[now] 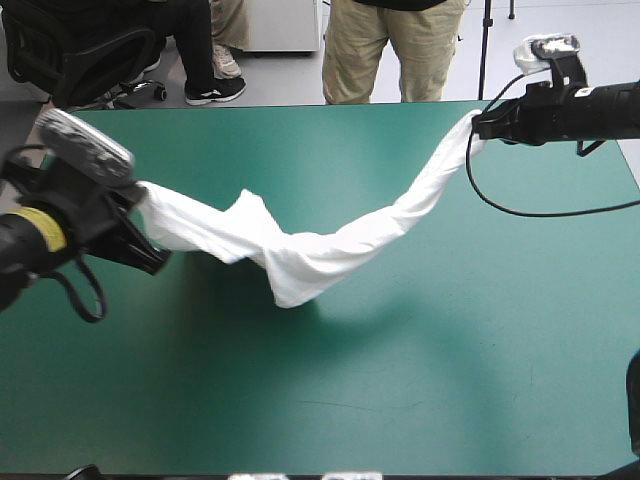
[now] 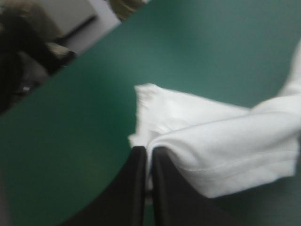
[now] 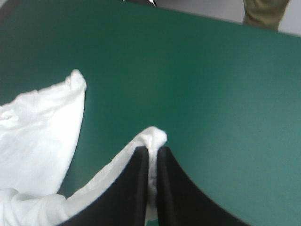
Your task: Fold the cloth
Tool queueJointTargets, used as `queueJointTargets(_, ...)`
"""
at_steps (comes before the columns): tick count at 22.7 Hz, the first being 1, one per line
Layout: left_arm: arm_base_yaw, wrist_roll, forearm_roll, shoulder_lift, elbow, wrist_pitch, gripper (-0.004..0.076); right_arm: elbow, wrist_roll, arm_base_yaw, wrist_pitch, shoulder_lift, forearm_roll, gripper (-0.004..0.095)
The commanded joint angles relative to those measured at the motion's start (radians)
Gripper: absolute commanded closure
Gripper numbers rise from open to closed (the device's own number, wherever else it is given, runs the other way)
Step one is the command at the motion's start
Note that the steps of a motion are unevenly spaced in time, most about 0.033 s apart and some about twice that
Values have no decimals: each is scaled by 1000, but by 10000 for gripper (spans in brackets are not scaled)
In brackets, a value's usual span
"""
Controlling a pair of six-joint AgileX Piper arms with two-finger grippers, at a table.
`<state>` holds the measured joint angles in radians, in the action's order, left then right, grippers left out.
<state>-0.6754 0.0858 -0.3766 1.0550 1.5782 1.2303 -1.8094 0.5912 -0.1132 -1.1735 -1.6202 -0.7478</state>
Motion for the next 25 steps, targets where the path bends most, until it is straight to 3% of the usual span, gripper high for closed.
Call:
queueJointTargets(1,-1,-13,-258,-14,204,13,733,-32,46,-6,55,152,-122,922)
queueJointTargets(3,-1,-13,-355,-12,304,0,733,-47,48,-8,80,215,-123,922)
queueJointTargets(7,-1,-5,-419,8,601,-164,733,-165,42,-8,108,372,-105,922)
queueJointTargets(15,-1,128,-404,63,682,-176,733,-248,-89,-8,81,546,130,923)
queueJointTargets(18,-1,119,-346,78,682,-105,733,-248,-161,-8,23,601,250,923)
queueJointTargets(19,-1,114,-328,100,680,-9,733,-244,-177,-8,-20,604,263,923)
queueJointTargets(21,-1,67,-329,132,658,61,733,-223,-177,-8,-40,602,263,923)
queueJointTargets(25,-1,-6,-335,176,501,54,733,-120,-179,-8,-21,596,277,923)
